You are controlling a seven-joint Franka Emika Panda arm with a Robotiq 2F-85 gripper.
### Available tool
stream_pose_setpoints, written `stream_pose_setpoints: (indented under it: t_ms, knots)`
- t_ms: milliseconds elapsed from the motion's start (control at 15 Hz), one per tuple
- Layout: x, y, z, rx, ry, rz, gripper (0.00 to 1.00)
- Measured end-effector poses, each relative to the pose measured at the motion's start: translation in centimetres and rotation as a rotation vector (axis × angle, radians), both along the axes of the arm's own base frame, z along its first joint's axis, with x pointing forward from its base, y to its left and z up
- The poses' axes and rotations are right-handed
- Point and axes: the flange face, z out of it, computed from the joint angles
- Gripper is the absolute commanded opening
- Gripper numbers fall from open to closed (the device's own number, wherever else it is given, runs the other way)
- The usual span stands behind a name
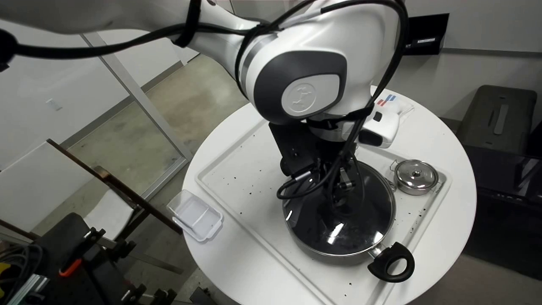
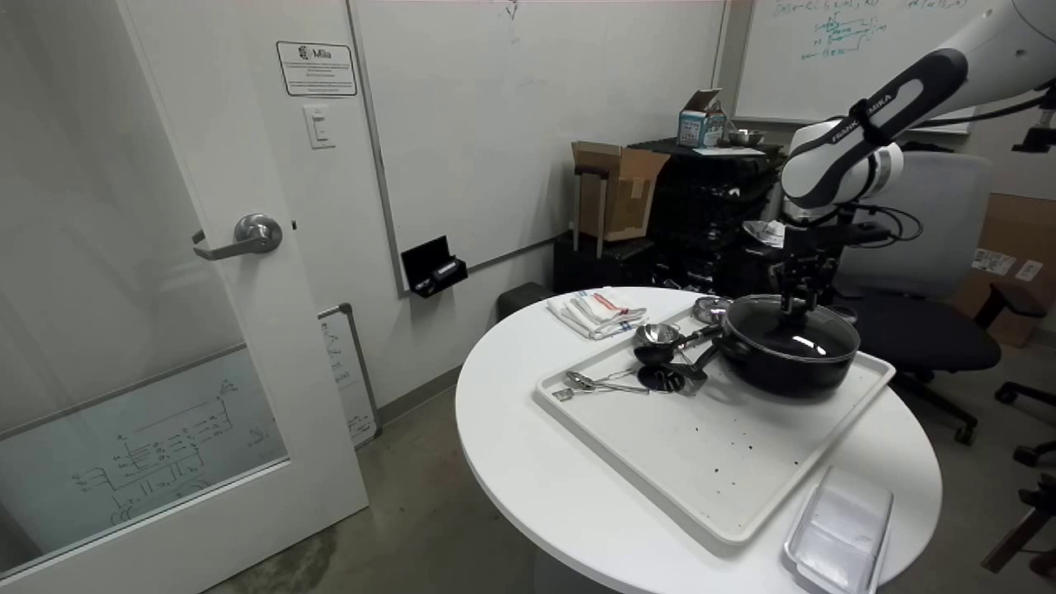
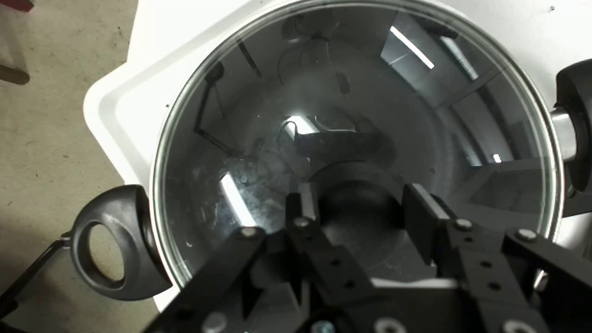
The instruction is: Put the lid on the black pot
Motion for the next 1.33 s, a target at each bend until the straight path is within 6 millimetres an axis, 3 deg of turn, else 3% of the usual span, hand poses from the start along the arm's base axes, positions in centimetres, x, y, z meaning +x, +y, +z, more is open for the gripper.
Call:
stream_pose_setpoints:
  t_ms: [1000,1067,1133,1200,1333]
  knots:
    - [0.19,0.41,0.01,0.006,-0.003,0.004,0.24]
    - [0.18,0.41,0.00,0.006,-0.003,0.004,0.36]
    - [0.18,0.41,0.00,0.006,-0.003,0.004,0.74]
    - [0.17,0.40,-0.01,0.007,-0.003,0.004,0.76]
    - [0.22,0.43,0.05,0.009,-0.007,0.000,0.89]
